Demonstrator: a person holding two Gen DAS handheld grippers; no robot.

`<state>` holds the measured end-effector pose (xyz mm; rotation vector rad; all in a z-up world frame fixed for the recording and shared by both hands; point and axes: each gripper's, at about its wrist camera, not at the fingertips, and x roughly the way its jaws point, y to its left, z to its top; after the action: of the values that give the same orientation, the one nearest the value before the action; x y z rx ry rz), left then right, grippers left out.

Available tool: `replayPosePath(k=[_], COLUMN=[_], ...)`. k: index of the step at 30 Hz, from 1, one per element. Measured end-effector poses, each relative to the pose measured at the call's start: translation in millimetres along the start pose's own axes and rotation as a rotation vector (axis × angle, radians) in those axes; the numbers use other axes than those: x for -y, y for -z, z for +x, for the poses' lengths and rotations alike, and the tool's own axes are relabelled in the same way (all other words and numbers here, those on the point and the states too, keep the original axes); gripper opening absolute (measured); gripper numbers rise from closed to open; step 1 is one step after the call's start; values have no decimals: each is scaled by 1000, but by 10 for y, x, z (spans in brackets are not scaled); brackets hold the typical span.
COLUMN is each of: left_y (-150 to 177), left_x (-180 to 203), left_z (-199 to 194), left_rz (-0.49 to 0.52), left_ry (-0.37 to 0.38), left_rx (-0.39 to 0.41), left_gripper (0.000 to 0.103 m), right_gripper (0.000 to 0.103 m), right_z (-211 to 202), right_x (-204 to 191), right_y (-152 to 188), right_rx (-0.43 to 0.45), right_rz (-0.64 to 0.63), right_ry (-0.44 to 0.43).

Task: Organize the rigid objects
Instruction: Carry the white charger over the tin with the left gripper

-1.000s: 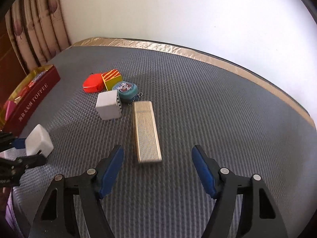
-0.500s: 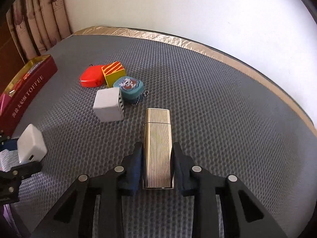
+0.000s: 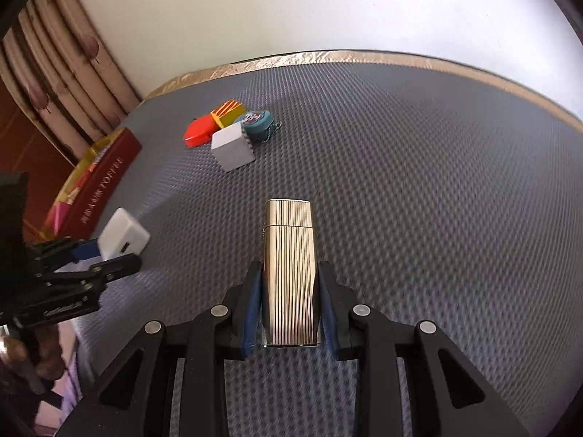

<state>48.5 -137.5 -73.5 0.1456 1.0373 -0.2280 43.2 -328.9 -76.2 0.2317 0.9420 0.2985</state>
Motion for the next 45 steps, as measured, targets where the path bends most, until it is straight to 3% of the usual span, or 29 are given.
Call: replayPosePath(k=[14, 27, 30, 38, 41, 45], left_y=[150, 314, 327, 397, 397, 386], left_x=[31, -201, -366, -1092, -1398, -1702], left_z=[-186, -697, -900, -1397, -1407, -1296], left_rz=[-14, -43, -61, -169, -218, -261], left_ry=[46, 49, 49, -43, -101, -117], left_rx=[-23, 34, 58, 119, 112, 94], left_gripper=[52, 52, 52, 52, 52, 52], right_gripper=[27, 27, 27, 27, 27, 27], right_z=[-147, -137, -131, -120, -118, -115], right_x=[136, 57, 45, 43, 35, 20], right_y=[166, 204, 209, 200, 201, 203], right_rx=[13, 34, 36, 36, 37, 37], right_rz=[70, 55, 55, 58, 53, 52], right_ry=[-47, -17, -12, -7, 0, 3])
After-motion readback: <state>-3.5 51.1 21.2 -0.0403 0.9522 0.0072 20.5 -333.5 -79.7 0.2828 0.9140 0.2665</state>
